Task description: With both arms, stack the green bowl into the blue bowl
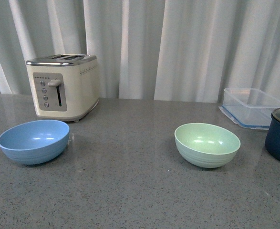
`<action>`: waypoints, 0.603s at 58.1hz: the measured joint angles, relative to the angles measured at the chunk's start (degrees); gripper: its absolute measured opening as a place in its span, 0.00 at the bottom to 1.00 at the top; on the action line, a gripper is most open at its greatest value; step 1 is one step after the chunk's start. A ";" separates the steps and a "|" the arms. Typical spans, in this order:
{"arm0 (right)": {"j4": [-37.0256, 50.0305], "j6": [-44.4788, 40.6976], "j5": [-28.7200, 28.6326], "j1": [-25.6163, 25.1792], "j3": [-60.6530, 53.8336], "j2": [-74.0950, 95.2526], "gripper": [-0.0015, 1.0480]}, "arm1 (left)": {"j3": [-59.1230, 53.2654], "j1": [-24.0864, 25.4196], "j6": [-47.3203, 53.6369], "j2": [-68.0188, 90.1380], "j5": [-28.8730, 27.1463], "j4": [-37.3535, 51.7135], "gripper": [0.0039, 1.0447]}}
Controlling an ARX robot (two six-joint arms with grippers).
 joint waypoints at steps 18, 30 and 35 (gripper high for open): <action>0.00 0.00 0.00 0.00 0.00 0.00 0.90 | 0.02 0.00 0.02 -0.02 0.00 0.00 0.94; 0.00 0.00 0.00 0.00 0.00 0.00 0.90 | 0.00 0.00 0.02 -0.02 0.00 0.00 0.94; 0.00 0.00 0.00 0.00 0.00 0.00 0.90 | 0.00 0.00 0.02 0.00 0.00 0.00 0.94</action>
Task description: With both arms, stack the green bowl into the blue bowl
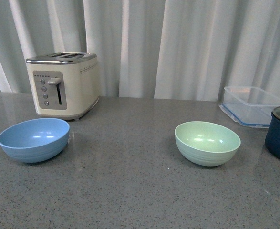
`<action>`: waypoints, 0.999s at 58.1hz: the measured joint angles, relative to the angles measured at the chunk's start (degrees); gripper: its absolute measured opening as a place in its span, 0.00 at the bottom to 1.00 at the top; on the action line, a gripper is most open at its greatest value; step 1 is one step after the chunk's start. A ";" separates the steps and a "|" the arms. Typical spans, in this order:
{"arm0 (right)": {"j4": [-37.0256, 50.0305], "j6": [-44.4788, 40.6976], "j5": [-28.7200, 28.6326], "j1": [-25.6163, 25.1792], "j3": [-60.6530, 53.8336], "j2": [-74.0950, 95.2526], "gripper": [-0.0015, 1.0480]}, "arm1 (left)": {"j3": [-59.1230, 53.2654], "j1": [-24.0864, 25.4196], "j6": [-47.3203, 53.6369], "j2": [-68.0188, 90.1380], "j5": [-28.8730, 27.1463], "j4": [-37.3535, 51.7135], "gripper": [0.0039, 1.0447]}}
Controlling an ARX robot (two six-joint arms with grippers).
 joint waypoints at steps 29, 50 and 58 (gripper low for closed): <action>0.00 0.00 0.00 -0.02 0.00 0.00 0.90 | 3.45 -0.11 4.61 16.94 -14.27 9.64 0.94; 0.00 0.00 0.00 -0.02 0.00 0.00 0.90 | 38.75 3.37 -6.69 64.78 -6.08 3.91 0.94; 0.00 0.00 0.00 -0.02 0.00 0.00 0.90 | 52.92 2.89 -12.22 78.99 -3.63 -4.35 0.94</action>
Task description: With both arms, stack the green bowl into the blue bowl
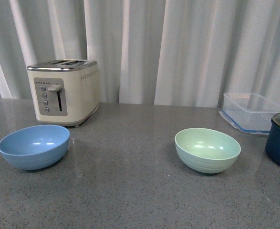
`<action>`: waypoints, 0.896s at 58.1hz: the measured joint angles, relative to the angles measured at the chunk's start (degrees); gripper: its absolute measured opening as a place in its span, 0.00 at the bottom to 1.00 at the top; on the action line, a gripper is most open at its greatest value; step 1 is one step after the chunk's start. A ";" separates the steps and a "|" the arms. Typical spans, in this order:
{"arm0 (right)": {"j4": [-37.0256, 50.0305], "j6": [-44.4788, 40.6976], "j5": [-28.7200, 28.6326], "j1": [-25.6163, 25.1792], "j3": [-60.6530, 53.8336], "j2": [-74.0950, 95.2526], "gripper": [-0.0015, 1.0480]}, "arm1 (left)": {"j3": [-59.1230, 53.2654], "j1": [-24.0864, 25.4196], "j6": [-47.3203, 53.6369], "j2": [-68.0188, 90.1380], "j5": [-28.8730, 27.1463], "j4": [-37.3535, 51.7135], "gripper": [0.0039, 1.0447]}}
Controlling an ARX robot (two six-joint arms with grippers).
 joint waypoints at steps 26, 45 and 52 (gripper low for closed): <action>0.00 0.00 0.00 0.00 0.00 0.00 0.90 | 27.74 -0.52 -9.09 29.62 -4.50 -14.67 0.94; 0.00 0.00 0.00 0.00 0.00 0.00 0.90 | 28.81 -0.92 -11.91 34.64 -3.89 -14.34 0.80; 0.00 0.00 0.00 0.00 0.00 0.00 0.90 | 28.63 -1.20 -11.91 34.62 -3.98 -13.99 0.62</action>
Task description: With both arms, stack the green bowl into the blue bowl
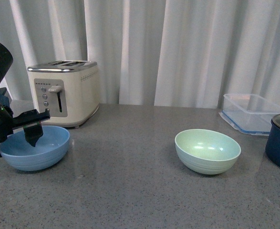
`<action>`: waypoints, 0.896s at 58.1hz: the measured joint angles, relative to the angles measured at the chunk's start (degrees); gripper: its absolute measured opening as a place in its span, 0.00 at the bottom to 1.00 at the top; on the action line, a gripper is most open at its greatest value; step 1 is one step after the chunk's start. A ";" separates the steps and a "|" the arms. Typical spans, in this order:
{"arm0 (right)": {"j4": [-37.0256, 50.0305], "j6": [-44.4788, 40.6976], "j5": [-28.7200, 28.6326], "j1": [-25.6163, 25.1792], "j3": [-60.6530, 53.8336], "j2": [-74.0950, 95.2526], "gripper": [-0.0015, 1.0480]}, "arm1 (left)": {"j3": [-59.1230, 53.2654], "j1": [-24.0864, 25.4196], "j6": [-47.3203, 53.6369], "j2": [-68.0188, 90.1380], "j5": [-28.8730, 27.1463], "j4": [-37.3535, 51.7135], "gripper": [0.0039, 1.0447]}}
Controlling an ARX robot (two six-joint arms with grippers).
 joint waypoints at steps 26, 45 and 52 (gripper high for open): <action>0.00 0.00 0.00 0.00 0.00 0.00 0.90 | -0.74 -1.05 -0.76 -1.09 1.31 -0.07 0.03; 0.00 0.00 0.00 0.00 0.00 0.00 0.90 | 1.09 -10.64 -2.32 -5.18 4.31 1.75 0.03; 0.00 0.00 0.00 0.00 0.00 0.00 0.90 | 3.06 -15.12 -2.45 -3.52 2.97 1.90 0.03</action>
